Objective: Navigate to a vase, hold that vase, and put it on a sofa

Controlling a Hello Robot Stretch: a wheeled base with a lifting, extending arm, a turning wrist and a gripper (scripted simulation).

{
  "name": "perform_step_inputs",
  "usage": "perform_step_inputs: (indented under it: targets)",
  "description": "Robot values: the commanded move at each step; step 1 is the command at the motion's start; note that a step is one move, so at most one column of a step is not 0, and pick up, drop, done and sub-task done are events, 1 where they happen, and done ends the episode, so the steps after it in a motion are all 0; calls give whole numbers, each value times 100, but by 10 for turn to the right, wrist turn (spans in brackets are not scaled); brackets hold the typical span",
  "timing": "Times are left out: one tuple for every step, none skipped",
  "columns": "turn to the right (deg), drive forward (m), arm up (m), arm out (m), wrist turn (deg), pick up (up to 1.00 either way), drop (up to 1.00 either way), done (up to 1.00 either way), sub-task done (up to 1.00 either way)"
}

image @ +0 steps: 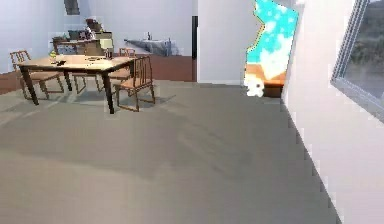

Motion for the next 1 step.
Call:
perform_step_inputs:
  targets:
    - [0, 100, 0, 0, 0, 0, 0, 0, 0]
